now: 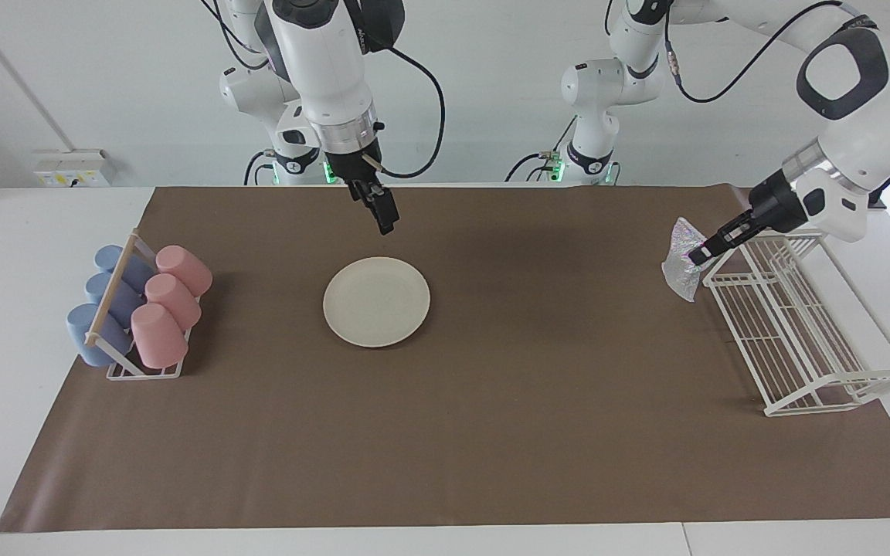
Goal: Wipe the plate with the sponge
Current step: 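Lift the translucent sponge from the rack with the left gripper toward the center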
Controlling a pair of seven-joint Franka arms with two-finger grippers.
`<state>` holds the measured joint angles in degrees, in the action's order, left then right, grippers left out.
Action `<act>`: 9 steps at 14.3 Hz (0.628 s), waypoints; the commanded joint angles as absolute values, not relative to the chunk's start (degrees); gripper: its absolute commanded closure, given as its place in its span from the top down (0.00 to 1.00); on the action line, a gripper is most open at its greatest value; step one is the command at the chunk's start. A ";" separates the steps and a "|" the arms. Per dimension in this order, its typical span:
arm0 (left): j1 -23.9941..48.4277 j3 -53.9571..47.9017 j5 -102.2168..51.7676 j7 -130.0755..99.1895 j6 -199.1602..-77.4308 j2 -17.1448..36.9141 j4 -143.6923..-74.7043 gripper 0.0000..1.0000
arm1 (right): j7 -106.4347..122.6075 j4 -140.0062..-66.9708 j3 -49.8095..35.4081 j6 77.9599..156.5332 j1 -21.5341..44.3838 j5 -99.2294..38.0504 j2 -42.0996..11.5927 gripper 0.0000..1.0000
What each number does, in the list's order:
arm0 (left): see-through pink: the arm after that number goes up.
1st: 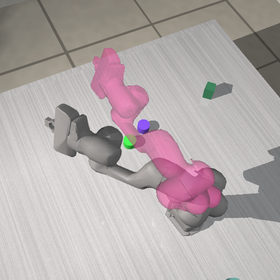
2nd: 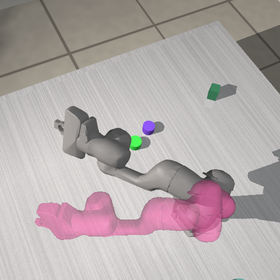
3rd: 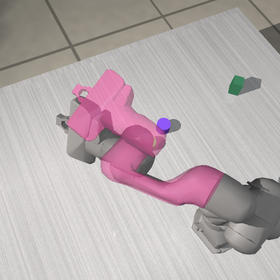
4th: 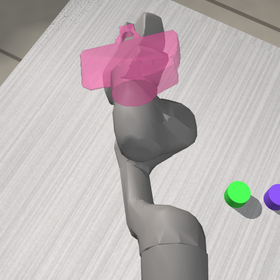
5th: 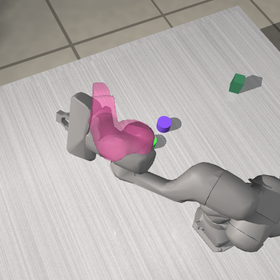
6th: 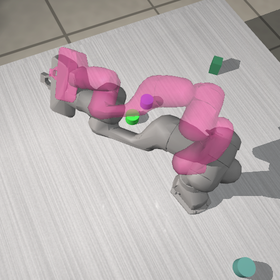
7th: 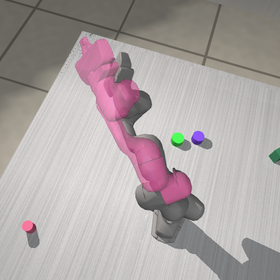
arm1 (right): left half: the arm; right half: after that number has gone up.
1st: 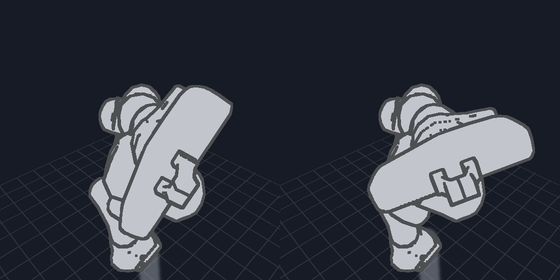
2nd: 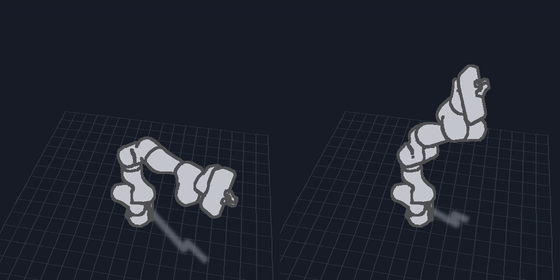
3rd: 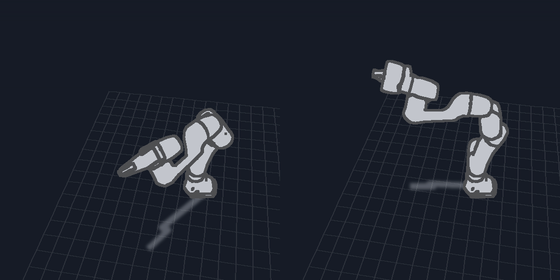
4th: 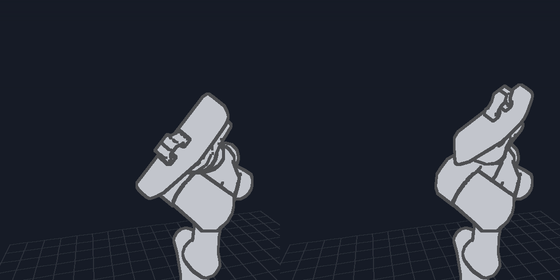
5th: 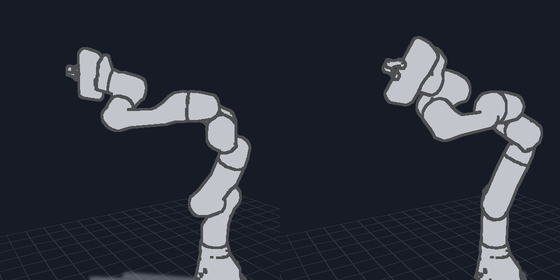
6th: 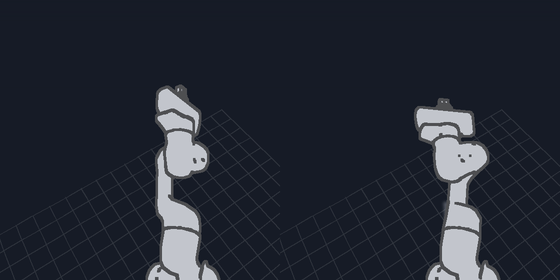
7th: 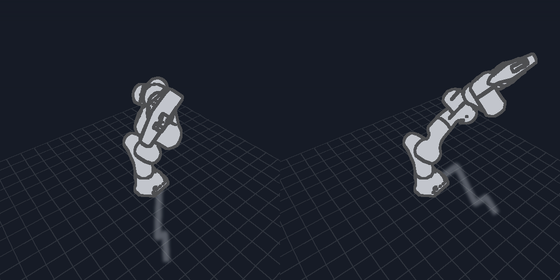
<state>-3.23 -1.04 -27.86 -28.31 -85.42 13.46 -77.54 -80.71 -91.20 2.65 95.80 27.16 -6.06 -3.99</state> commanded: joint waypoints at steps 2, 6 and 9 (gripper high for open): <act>-3.43 -1.32 -41.35 -25.07 -87.71 8.89 -87.68 0.00 | -82.70 -92.46 2.37 95.45 27.16 -6.85 -3.25 1.00; -3.43 -1.32 -55.25 -11.38 -87.98 4.76 -99.11 0.00 | -87.70 -92.90 2.11 96.33 28.38 -7.12 -2.99 1.00; -2.20 -1.84 -64.92 -5.55 -90.42 0.36 -109.39 0.00 | -92.62 -92.90 2.20 97.37 30.75 -8.52 -3.08 1.00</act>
<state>-3.26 -1.75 -59.52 -9.37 -86.46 6.28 -99.56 -89.05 -91.60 2.51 95.86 29.41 -7.39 -3.99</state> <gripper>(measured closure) 0.943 0.000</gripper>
